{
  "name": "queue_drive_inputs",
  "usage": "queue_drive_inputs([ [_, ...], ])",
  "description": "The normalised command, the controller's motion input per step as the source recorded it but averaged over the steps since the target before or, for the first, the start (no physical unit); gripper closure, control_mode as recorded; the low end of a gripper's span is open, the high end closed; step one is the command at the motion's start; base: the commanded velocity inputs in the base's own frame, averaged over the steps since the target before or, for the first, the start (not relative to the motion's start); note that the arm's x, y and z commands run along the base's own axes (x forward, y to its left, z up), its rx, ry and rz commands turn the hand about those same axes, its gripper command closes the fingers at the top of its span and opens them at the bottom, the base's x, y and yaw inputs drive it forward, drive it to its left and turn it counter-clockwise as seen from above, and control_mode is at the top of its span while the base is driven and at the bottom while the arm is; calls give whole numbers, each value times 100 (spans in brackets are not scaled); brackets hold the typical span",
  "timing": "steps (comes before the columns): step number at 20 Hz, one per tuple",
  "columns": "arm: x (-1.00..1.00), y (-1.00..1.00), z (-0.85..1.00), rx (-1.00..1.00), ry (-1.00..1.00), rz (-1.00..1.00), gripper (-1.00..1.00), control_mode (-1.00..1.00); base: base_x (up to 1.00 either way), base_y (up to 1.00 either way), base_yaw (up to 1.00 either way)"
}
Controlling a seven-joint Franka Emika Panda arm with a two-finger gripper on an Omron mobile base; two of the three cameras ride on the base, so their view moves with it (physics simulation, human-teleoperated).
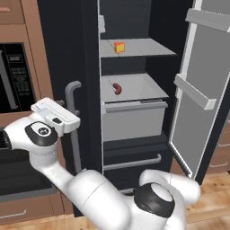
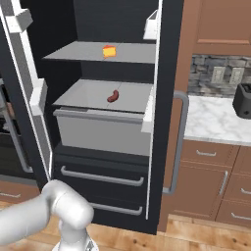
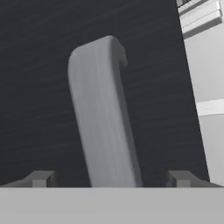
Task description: Retrieve the sausage and cheese from the fridge and place them on the cutting board on the counter.
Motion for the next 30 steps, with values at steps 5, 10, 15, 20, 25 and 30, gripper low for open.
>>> queue_drive_inputs([
  [5, 22, 56, 12, 0, 0, -12, -100, -100, 0, 0, 0],
  [10, -81, 5, 1, 0, 0, -20, -100, -100, 0, 0, 0],
  [15, -100, 0, 12, 0, -8, -11, -100, -100, 0, 0, 0],
  [20, -92, -53, 14, 10, -8, 21, -100, -100, 0, 0, 0],
  [25, -7, -90, 0, 35, 0, 23, -100, -100, 0, 0, 0],
  [30, -34, -77, -4, 25, 5, 46, -100, -100, 0, 0, 0],
])
